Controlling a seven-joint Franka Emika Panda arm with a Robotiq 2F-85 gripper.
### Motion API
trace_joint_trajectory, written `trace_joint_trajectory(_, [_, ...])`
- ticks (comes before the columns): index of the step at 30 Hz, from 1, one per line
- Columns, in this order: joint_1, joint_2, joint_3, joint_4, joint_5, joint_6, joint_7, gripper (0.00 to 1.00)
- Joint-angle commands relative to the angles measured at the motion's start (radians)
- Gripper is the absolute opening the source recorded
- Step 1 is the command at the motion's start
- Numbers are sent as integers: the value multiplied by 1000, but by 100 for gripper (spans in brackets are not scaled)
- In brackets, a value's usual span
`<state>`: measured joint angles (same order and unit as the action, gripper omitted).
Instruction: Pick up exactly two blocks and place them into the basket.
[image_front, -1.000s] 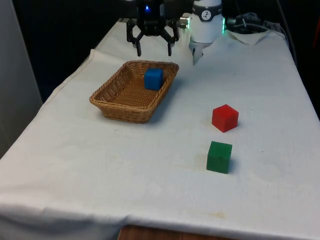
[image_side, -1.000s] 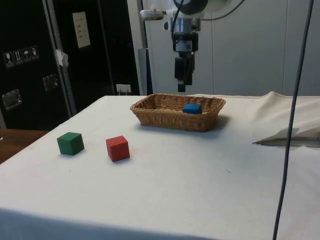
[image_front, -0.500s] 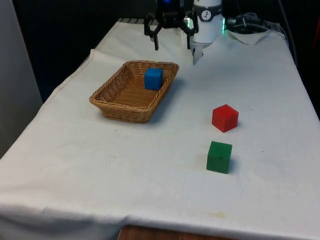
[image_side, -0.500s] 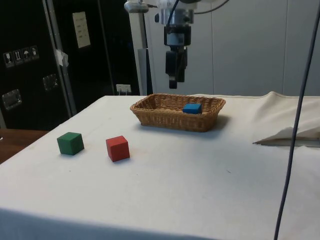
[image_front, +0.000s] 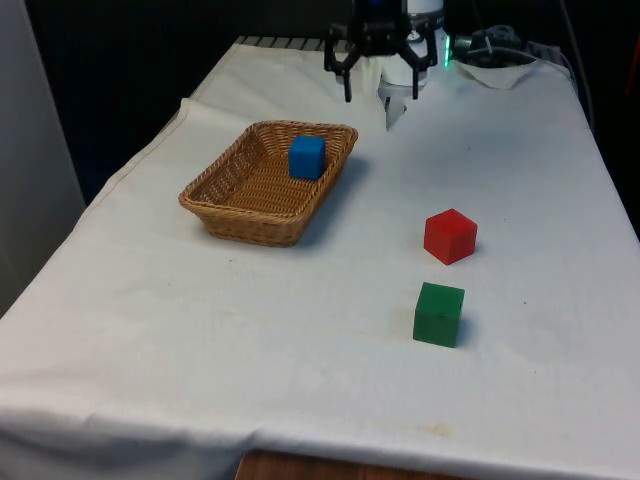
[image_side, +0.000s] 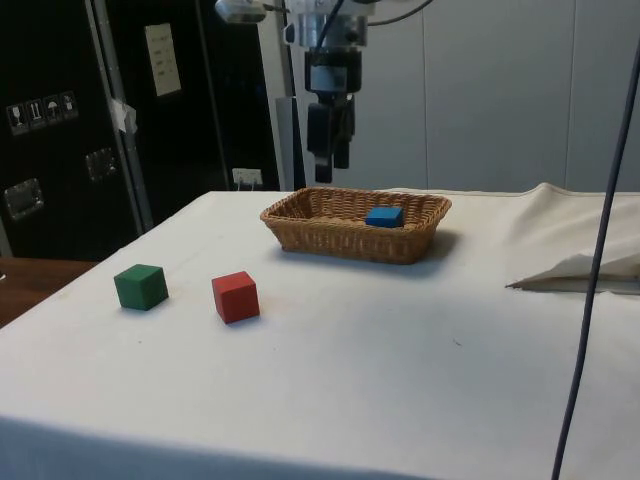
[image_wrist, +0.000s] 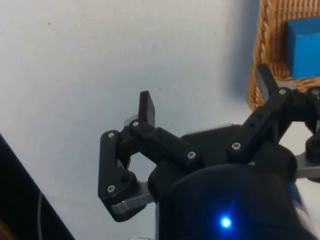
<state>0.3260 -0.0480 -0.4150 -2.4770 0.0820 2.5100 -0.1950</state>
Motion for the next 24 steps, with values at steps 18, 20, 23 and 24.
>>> trace_joint_trajectory(18, [8,81,113,85,-17,-4,121,100])
trace_joint_trajectory(20, [10,92,124,97,-17,-5,132,100])
trace_joint_trajectory(23, [11,114,146,123,-15,-6,151,100])
trace_joint_trajectory(24, [6,101,144,109,0,0,129,100])
